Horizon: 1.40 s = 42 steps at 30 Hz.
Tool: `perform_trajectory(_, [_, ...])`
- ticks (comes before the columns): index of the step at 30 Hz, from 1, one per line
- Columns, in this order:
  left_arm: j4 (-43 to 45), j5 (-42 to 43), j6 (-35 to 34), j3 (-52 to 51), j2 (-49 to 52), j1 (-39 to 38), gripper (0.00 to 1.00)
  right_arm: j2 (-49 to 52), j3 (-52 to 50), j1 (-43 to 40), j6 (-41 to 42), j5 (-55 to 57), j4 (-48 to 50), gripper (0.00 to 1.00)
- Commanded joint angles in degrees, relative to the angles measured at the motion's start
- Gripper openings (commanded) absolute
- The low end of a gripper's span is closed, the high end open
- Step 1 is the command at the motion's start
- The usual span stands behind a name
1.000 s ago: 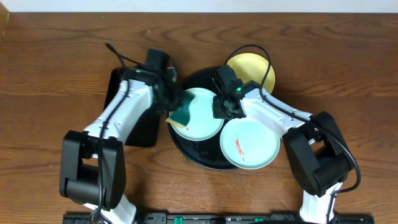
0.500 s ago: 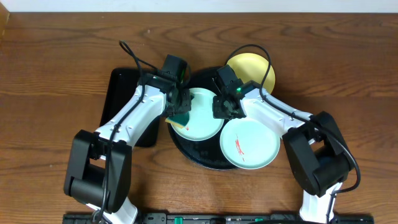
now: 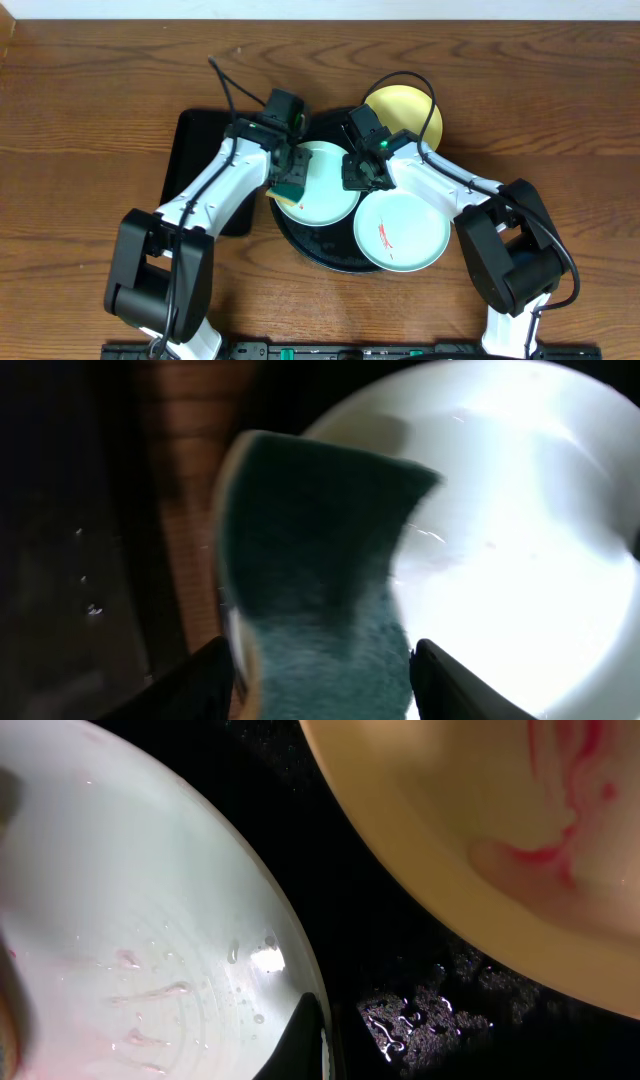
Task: Clean dirty plates on tray and stack at the side
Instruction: 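Move the sponge onto the left pale blue plate, then scrub the left plate with the sponge while right gripper holds rim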
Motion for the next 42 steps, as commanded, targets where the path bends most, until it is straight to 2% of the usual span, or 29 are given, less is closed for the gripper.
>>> perform_trajectory(1, [0.02, -1.29, 6.62, -0.52, 0.55, -2.71, 0.58, 1.53, 0.07, 0.33, 1.14, 0.81, 0.15, 0.01])
perform_trajectory(11, [1.81, -10.51, 4.50, -1.29, 3.41, -3.82, 0.58, 1.53, 0.07, 0.33, 1.14, 0.81, 0.09, 0.01])
perform_trajectory(21, [3.45, -11.28, 2.62, -1.29, 6.08, -4.24, 0.58, 1.53, 0.07, 0.33, 1.14, 0.81, 0.07, 0.01])
perform_trajectory(23, [3.48, -11.28, 2.62, -1.29, 6.08, -4.24, 0.53, 1.53, 0.07, 0.33, 1.14, 0.81, 0.09, 0.01])
perform_trajectory(28, [3.50, -11.28, 2.60, -1.09, 6.05, -4.24, 0.12, 1.53, 0.07, 0.33, 1.14, 0.81, 0.09, 0.01])
perform_trajectory(30, [3.45, -11.28, 2.38, -0.90, 5.95, -4.24, 0.08, 1.53, 0.07, 0.33, 1.14, 0.81, 0.11, 0.01])
perform_trajectory(36, [3.19, -11.28, 2.21, -0.02, 5.42, -4.24, 0.08, 1.53, 0.07, 0.33, 1.14, 0.81, 0.17, 0.01])
perform_trajectory(37, [3.30, -11.28, 2.21, -0.04, 5.42, -4.24, 0.11, 1.53, 0.07, 0.33, 1.14, 0.83, 0.20, 0.01])
perform_trajectory(40, [3.23, -11.28, 2.21, -0.11, 5.42, -4.24, 0.49, 1.53, 0.07, 0.35, 1.14, 0.83, 0.20, 0.01])
perform_trajectory(41, [3.21, -11.28, 2.19, -0.17, 5.42, -4.24, 0.56, 1.53, 0.07, 0.37, 1.14, 0.83, 0.20, 0.01])
perform_trajectory(42, [3.21, -11.28, 2.19, -0.26, 5.44, -4.24, 0.58, 1.53, 0.07, 0.37, 1.14, 0.83, 0.22, 0.01])
